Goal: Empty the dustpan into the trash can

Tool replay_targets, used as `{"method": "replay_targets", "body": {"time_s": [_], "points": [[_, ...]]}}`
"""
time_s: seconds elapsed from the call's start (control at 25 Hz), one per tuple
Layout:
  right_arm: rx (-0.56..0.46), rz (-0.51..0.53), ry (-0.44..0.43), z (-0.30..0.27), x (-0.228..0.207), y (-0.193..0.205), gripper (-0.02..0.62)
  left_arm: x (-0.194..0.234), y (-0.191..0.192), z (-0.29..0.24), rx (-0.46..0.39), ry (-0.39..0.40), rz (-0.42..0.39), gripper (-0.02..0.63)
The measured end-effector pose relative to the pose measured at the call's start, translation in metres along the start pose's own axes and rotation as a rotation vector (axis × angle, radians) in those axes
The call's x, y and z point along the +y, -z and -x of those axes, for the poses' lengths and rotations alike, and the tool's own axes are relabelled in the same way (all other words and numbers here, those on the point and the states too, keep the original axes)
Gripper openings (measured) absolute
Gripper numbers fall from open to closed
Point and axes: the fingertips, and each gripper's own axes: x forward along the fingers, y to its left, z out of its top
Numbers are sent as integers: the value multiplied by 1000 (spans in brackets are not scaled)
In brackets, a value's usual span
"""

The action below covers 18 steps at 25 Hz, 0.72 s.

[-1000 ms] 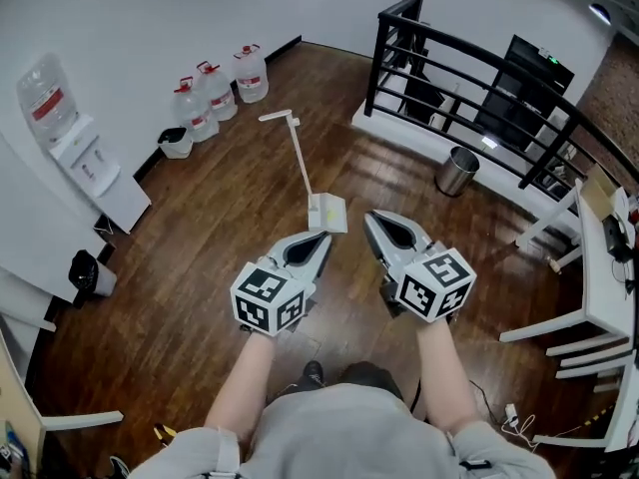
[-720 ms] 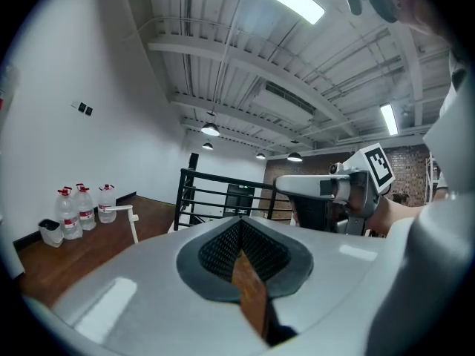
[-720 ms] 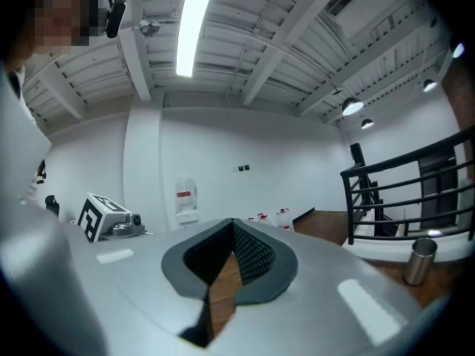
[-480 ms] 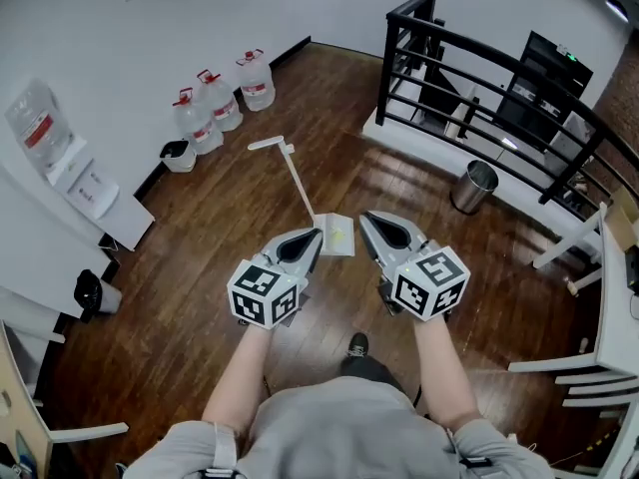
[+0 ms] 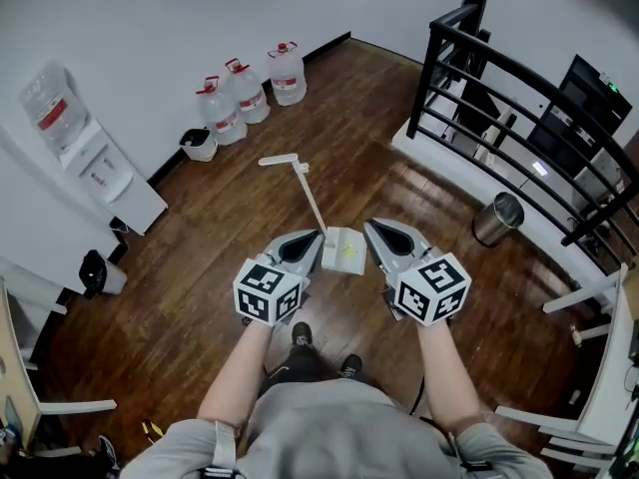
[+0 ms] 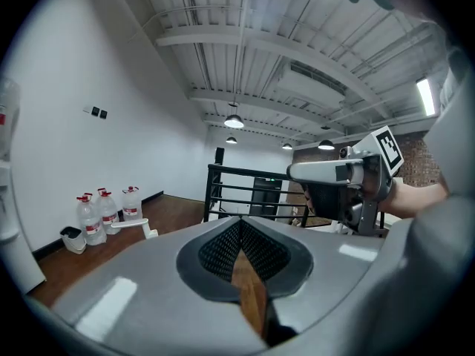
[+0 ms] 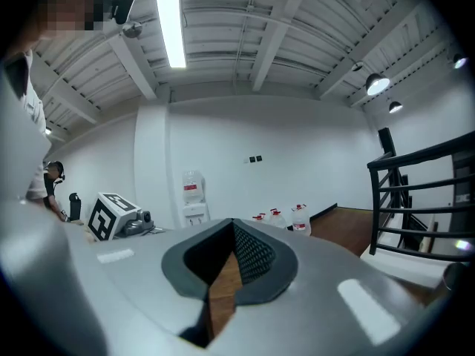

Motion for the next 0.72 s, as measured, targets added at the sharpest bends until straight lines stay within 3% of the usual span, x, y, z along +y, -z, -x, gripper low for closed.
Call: {"method": "replay_targets", "body": {"time_s": [0.28, 0.48, 0.72], "points": [[3, 46, -30, -61, -35, 2, -2, 82, 16, -52, 2, 9, 28, 5], [51, 86, 46, -111, -79, -1, -2, 148, 27, -102, 24, -16, 4, 5], [63, 25, 146, -162, -110, 13, -2, 204, 48, -135, 86, -15, 40, 5]]}}
